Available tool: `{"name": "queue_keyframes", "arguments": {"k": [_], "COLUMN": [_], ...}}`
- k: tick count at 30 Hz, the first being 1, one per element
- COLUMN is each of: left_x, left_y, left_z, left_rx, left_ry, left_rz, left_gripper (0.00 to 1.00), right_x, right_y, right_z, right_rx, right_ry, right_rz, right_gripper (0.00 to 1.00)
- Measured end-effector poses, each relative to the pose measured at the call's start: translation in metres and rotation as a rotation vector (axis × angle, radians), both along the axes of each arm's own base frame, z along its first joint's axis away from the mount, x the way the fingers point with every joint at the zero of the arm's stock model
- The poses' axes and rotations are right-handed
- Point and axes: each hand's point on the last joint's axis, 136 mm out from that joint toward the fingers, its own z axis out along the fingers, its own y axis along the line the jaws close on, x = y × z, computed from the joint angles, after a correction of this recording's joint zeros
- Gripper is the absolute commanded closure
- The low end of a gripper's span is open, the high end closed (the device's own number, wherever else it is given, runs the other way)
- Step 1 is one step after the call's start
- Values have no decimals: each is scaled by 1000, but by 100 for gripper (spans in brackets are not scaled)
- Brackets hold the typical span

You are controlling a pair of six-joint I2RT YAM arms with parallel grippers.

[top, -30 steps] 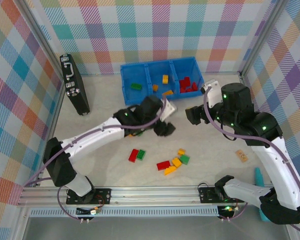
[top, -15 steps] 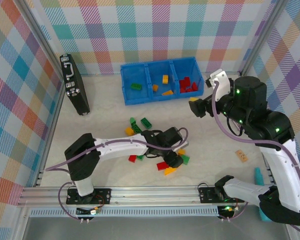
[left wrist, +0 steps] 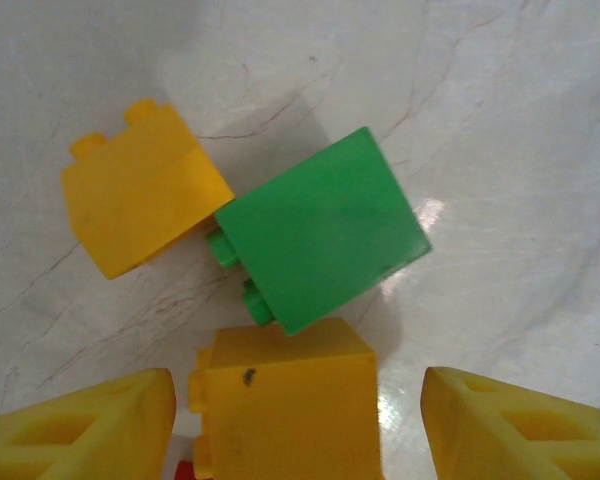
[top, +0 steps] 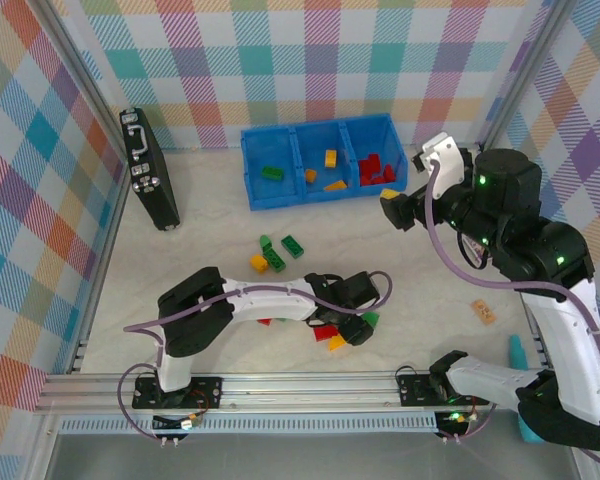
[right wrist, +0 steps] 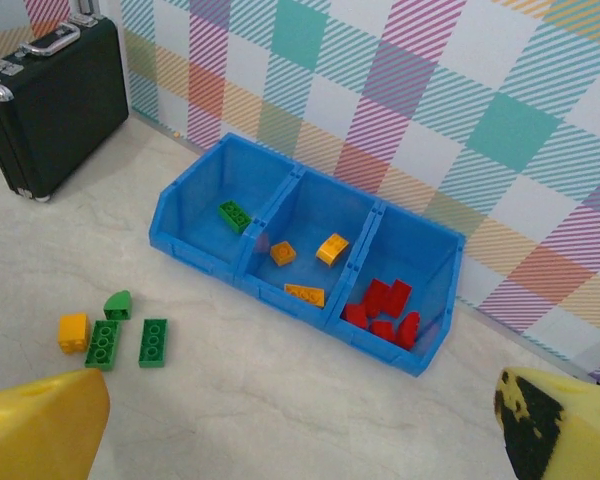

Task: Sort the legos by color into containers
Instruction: Pick up the lego from the middle-left of the table.

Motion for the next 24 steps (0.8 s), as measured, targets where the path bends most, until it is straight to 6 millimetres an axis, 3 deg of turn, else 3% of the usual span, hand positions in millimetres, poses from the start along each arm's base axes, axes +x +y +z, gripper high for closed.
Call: {"name": "queue_keyframes", "arguments": {"k": [1, 4, 7, 17, 20, 22, 24], "left_x": [1, 5, 8, 21, 49, 82, 132], "left_y": [0, -2, -7, 3, 15, 21, 26], "left_z": [-1, -6, -4, -5, 7, 28, 64], "left_rx": [6, 21, 17, 54, 64, 43, -23], "left_ry": [-3, -13, -17, -9, -21, -54, -128], "left_rz": [3, 10, 19, 36, 50, 73, 120], "left_gripper": [39, 58, 65, 66, 66, 66, 66], "right_x": [1, 3, 4, 7, 7, 7, 7], "right_y": [0, 1, 2, 0, -2, -1, -2], "right_z": [-1, -2, 0, 2, -5, -10, -14], "right_rx": [-1, -4, 0, 1, -10, -17, -20], "right_ry": [2, 5, -3, -24, -15, -7, -3], "right_rz": [0, -3, -3, -19, -24, -25, -26], "right_gripper": [1, 1, 1, 1, 1, 1, 1]}}
